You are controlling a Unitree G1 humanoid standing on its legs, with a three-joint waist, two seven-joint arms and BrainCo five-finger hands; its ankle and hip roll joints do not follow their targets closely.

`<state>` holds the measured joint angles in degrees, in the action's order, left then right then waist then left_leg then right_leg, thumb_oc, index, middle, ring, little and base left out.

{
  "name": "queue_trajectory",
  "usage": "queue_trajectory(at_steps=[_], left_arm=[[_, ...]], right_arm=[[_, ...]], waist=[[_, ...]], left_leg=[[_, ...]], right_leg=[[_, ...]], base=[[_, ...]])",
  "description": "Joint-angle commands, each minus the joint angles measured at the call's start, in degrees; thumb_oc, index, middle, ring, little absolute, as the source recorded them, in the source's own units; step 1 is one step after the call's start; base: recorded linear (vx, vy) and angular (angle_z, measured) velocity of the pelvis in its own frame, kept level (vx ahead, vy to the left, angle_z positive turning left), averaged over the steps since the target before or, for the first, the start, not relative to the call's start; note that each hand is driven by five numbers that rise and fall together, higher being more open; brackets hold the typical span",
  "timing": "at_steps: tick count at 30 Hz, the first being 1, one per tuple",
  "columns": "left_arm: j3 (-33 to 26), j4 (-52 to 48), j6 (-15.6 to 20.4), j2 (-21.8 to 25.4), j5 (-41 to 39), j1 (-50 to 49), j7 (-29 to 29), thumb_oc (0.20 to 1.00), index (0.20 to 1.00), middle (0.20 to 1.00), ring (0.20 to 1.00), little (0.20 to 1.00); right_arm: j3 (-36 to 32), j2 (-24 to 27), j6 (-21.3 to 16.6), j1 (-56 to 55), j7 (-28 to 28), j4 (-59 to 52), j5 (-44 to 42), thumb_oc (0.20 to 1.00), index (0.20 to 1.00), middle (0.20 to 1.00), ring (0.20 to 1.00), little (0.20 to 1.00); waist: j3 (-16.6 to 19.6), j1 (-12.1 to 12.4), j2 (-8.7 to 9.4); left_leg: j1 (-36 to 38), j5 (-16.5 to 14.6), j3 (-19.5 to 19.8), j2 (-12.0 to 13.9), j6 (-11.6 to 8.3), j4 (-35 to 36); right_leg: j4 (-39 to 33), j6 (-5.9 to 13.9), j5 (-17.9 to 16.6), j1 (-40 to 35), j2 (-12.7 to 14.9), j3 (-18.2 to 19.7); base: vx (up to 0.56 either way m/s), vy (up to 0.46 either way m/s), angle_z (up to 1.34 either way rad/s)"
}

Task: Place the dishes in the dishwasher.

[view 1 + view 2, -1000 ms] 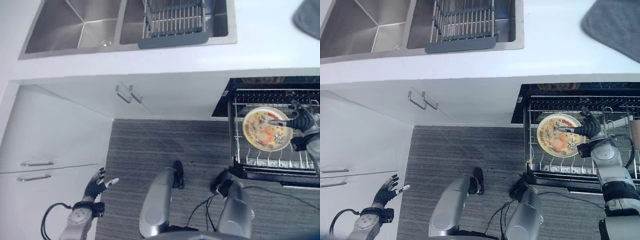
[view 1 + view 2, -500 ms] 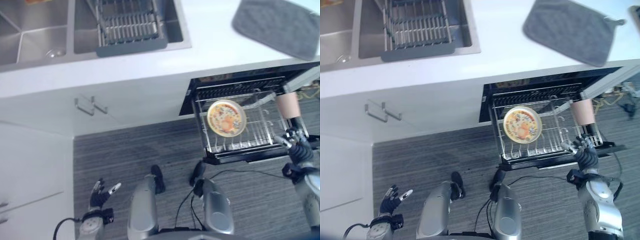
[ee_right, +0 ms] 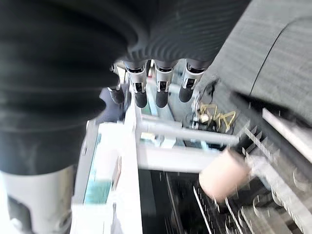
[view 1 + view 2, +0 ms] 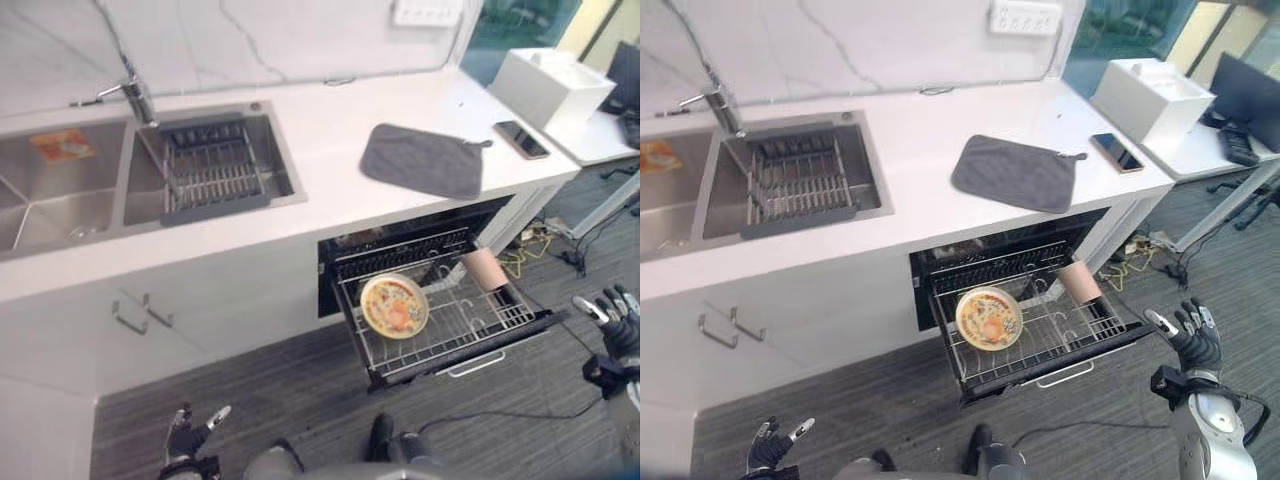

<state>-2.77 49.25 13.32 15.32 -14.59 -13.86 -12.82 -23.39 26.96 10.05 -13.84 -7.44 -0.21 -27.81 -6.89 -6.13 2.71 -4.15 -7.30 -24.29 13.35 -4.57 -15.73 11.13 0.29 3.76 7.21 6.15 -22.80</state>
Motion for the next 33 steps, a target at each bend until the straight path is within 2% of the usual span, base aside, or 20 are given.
queue_trajectory(at_steps=[1,2,3,4,5,7,9,10,11,13,16,21,27,33], left_arm=[[-0.67,-3.92,-0.39,2.25,1.05,2.68,1.75,1.000,1.000,1.000,1.000,1.000],[0.36,-3.92,-1.19,1.74,-0.63,3.12,1.47,1.000,1.000,1.000,1.000,1.000],[1.09,-3.15,-0.75,1.52,-0.94,3.78,1.28,1.000,1.000,1.000,1.000,1.000],[3.37,-3.77,-0.90,1.09,2.05,4.83,0.10,1.000,1.000,1.000,1.000,1.000],[3.43,-3.69,-1.40,1.49,2.45,5.28,0.07,1.000,1.000,1.000,1.000,1.000],[4.24,-2.92,-1.96,2.77,3.78,6.05,-1.55,1.000,1.000,1.000,1.000,1.000],[4.68,-1.49,-1.98,3.90,2.95,6.38,-3.13,1.000,1.000,1.000,1.000,1.000],[4.79,-0.90,-1.67,4.36,2.53,6.42,-3.68,1.000,1.000,1.000,1.000,1.000],[4.66,0.30,-1.55,5.06,1.86,7.00,-3.68,1.000,1.000,1.000,1.000,1.000],[4.11,2.29,-1.31,5.79,2.26,7.87,-2.86,1.000,1.000,1.000,1.000,1.000],[2.53,4.52,-2.61,5.68,0.56,7.60,-0.88,1.000,1.000,1.000,1.000,1.000],[1.54,5.64,-3.56,4.86,1.05,6.93,0.80,1.000,1.000,1.000,1.000,1.000],[3.32,4.07,-3.25,5.85,0.09,8.12,0.70,1.000,1.000,1.000,1.000,1.000],[4.82,3.43,-2.63,7.35,-1.84,8.64,0.66,1.000,1.000,1.000,1.000,1.000]], right_arm=[[-6.57,4.53,0.32,5.39,-3.97,1.08,1.49,1.000,1.000,1.000,1.000,1.000],[-6.49,5.82,1.71,7.04,-3.98,2.94,0.19,1.000,1.000,1.000,1.000,1.000],[-5.96,6.21,2.73,8.34,-2.91,4.59,0.94,1.000,1.000,1.000,1.000,1.000],[-3.28,5.22,4.79,7.83,-3.27,6.08,0.33,0.558,0.558,0.558,0.558,0.558],[-3.02,4.74,4.04,7.32,-2.54,6.61,-0.24,0.200,0.200,0.200,0.200,0.200],[-1.86,2.16,3.18,6.34,-0.99,7.65,-1.65,0.200,0.200,0.200,0.200,0.200],[-0.47,0.74,2.46,7.04,0.09,10.28,-1.04,0.200,0.200,0.200,0.200,0.200],[0.18,0.49,2.30,7.65,0.07,11.68,-0.58,0.200,0.200,0.200,0.200,0.200],[0.90,0.65,1.59,8.61,-0.70,15.13,1.05,0.200,0.200,0.200,0.200,0.200],[1.48,1.62,0.54,9.28,-1.91,20.99,-0.37,0.200,0.200,0.200,0.200,0.200],[2.37,3.23,0.88,10.72,0.45,29.44,-3.92,0.200,0.200,0.200,0.200,0.200],[4.37,2.19,-0.10,12.12,3.37,34.20,-8.33,0.200,0.200,0.200,0.200,0.200],[6.98,3.95,-1.29,17.39,4.83,38.78,-11.30,0.200,0.200,0.200,0.200,0.200],[8.86,7.21,-1.29,25.54,7.41,49.56,-17.92,0.200,0.200,0.200,0.200,0.200]], waist=[[-6.01,1.03,-0.34],[-6.44,1.45,-0.67],[-6.62,1.52,-0.38],[-6.63,1.01,-0.61],[-6.64,0.81,-0.60],[-6.68,-0.02,-0.80],[-6.83,0.18,-0.98],[-6.92,0.61,-0.85],[-6.96,1.18,-0.78],[-6.85,1.63,-0.54],[-6.59,2.55,-0.80],[-7.30,3.56,-1.49],[-10.08,4.63,-3.32],[-12.98,6.98,-5.82]], left_leg=[[-1.44,3.66,1.68,-0.46,-0.94,-3.19],[-1.66,4.66,3.14,0.74,-1.18,0.25],[-0.67,3.06,3.31,0.45,-0.50,1.15],[1.65,3.58,2.08,-0.87,0.16,5.67],[2.11,3.80,1.96,-1.42,0.32,6.64],[3.85,4.79,0.75,-2.22,0.51,9.87],[4.95,4.72,-0.09,-2.49,1.15,11.46],[5.14,4.40,-0.32,-2.64,1.41,11.63],[5.54,2.95,0.10,-2.67,1.16,11.42],[4.75,2.34,0.27,-2.64,1.22,10.21],[3.83,1.17,0.69,-2.51,1.41,7.12],[2.34,-0.36,1.62,-2.00,1.25,2.85],[-1.13,-2.04,2.65,-2.12,1.58,-1.68],[-6.44,-3.83,3.82,-2.64,2.03,-6.92]], right_leg=[[1.35,3.12,4.25,-3.73,3.15,2.28],[1.85,3.00,4.97,-4.21,3.21,3.39],[2.31,3.31,4.86,-3.79,4.26,3.83],[2.59,5.63,3.31,-2.92,6.04,3.98],[2.41,6.48,2.47,-2.73,6.49,4.01],[2.84,8.77,0.86,-1.48,7.59,4.24],[5.10,9.85,-0.22,0.14,8.77,3.27],[5.19,10.11,-0.85,0.54,9.48,2.31],[4.76,10.69,0.26,0.12,9.87,1.81],[3.01,10.14,0.59,-0.83,9.02,1.51],[2.65,8.20,2.08,-1.88,7.61,1.65],[5.84,6.48,4.57,-1.95,7.54,1.16],[12.75,5.95,6.60,1.96,9.94,0.27],[20.36,5.85,8.48,7.84,13.93,-0.07]], base=[[0.06,0.132,-0.17],[0.13,0.283,-0.16],[0.18,0.515,-0.39],[0.13,0.415,-0.79],[0.12,0.347,-0.79],[0.06,0.188,-0.22],[0.02,0.097,-0.42],[0.04,-0.027,-0.69],[0.04,-0.072,-0.68],[0.03,-0.140,-0.46],[0.06,-0.110,-0.04],[0.06,-0.071,0.01],[-0.03,-0.017,0.17],[-0.09,0.014,0.21]])
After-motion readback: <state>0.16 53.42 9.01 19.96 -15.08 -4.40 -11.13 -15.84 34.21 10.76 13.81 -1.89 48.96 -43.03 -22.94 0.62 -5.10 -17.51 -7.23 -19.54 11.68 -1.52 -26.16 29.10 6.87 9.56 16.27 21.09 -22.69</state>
